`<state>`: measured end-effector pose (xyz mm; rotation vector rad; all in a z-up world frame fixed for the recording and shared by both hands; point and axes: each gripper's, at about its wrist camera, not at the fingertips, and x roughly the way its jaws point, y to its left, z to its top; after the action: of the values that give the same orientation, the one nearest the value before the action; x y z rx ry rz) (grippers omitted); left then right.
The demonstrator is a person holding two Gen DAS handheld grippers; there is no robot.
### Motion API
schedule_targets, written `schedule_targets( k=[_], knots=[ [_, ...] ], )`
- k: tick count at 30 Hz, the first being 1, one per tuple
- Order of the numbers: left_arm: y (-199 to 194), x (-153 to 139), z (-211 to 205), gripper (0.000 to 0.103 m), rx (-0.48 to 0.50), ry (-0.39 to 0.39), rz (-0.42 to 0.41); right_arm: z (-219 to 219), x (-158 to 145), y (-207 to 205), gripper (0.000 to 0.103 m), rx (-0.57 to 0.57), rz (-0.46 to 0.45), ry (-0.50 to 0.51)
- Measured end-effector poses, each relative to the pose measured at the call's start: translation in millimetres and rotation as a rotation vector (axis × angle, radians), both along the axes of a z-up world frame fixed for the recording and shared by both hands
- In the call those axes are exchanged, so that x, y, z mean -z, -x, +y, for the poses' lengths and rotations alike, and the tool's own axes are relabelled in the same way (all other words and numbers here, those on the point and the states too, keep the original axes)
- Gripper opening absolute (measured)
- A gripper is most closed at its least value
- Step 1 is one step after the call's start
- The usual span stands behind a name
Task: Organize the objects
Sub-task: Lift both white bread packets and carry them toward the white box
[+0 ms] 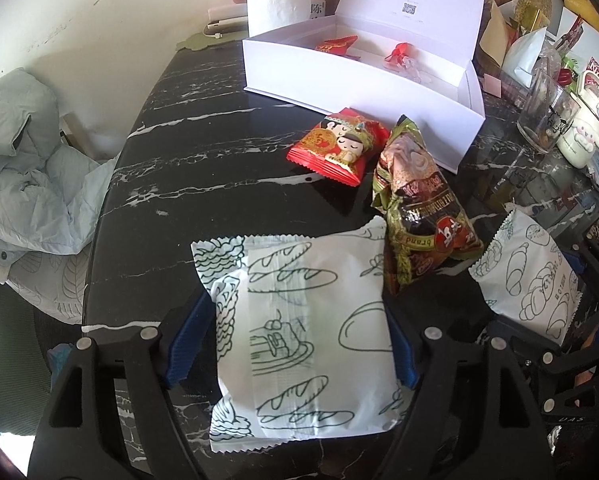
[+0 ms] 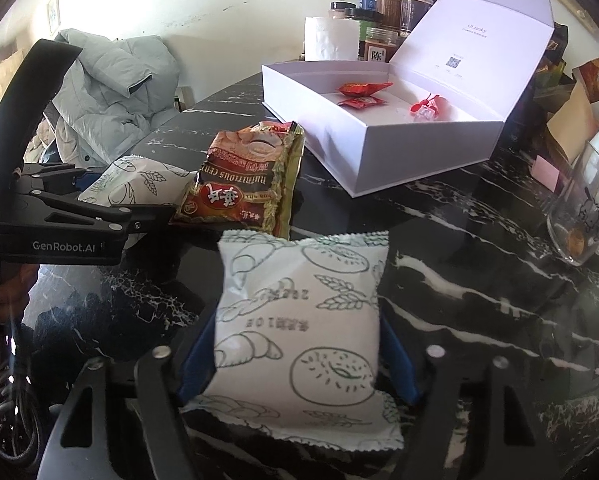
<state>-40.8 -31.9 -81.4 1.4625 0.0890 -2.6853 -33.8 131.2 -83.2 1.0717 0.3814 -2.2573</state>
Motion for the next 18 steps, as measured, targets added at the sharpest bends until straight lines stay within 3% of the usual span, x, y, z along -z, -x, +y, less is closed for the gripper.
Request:
schedule_targets(
  k=[6, 18],
  knots=[
    [-4, -3, 4, 0.062, 0.011, 0.0, -0.006, 5, -3, 1, 0.058, 0.003, -0.024, 0.019],
    [-15, -17, 3, 0.059, 0.005, -0.019, -0.006, 5, -22, -7, 0.057, -0.008, -0.017, 0.024]
  ],
)
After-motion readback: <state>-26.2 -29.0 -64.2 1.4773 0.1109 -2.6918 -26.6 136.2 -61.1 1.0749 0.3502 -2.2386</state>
